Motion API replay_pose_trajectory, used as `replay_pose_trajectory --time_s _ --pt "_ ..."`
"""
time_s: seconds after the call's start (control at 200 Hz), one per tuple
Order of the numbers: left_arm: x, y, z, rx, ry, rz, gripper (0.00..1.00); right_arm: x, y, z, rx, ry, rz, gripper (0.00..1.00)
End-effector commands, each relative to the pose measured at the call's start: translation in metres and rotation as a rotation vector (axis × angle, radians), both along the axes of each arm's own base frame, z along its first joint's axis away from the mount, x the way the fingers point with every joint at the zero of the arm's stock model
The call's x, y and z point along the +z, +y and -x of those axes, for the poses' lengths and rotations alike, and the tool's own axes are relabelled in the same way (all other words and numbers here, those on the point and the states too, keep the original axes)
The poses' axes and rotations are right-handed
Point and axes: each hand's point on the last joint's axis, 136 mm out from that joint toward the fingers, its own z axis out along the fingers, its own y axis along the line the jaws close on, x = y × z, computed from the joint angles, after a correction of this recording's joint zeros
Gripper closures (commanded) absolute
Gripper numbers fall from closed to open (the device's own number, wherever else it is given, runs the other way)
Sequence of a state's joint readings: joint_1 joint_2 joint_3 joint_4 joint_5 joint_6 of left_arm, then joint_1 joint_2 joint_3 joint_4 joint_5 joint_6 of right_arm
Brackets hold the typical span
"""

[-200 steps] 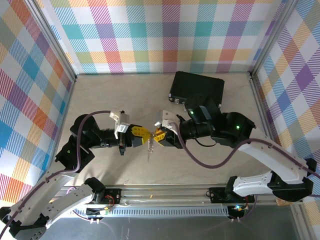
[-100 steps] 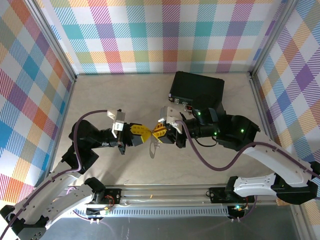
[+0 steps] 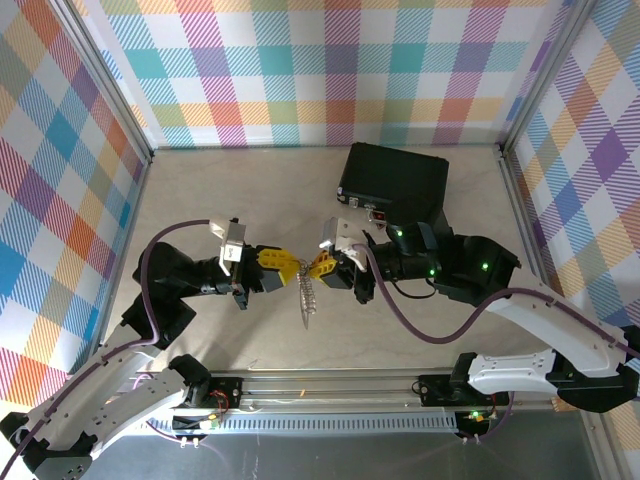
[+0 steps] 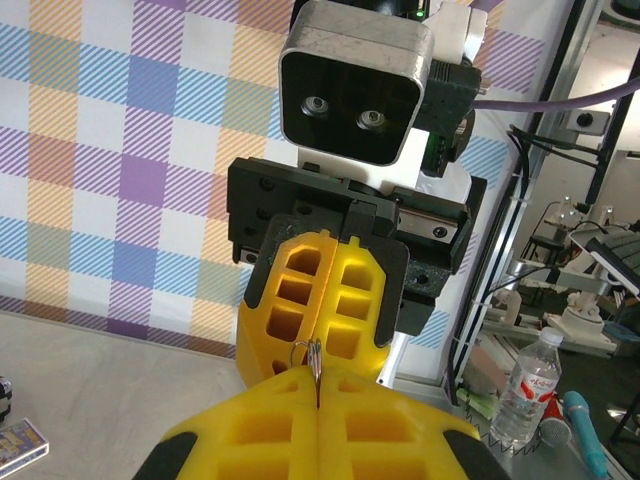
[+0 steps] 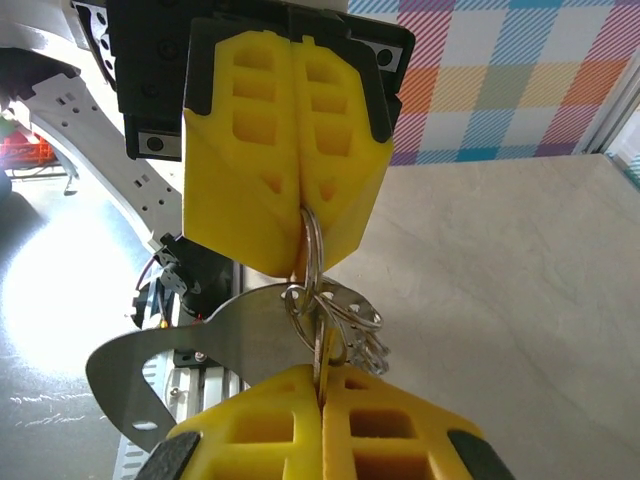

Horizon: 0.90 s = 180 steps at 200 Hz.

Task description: Put the keys on the keyring

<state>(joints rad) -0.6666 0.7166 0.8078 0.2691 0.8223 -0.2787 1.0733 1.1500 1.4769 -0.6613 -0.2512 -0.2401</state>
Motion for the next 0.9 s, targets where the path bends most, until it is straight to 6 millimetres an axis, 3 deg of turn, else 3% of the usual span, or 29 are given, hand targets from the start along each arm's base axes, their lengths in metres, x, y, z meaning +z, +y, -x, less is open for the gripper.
replay_pose_trajectory --time_s 0.0,0.365,0.765,0.895 --pt "0.018 0.006 0.015 -0.034 -0.053 0.056 1.0 0.007 0.003 0.004 0.021 -0.004 -0.032 1.0" --pt "0.019 0.006 0.015 -0.046 -0.051 0.066 1.0 -0.012 0.012 0.007 0.07 0.048 0.05 1.0" --pt "0.017 0.006 0.017 -0.057 -0.047 0.068 1.0 -0.01 0.014 0.01 0.086 0.05 0.03 1.0" --pt "0.016 0.006 0.016 -0.054 -0.044 0.066 1.0 -0.006 0.009 0.01 0.069 0.041 0.011 0.88"
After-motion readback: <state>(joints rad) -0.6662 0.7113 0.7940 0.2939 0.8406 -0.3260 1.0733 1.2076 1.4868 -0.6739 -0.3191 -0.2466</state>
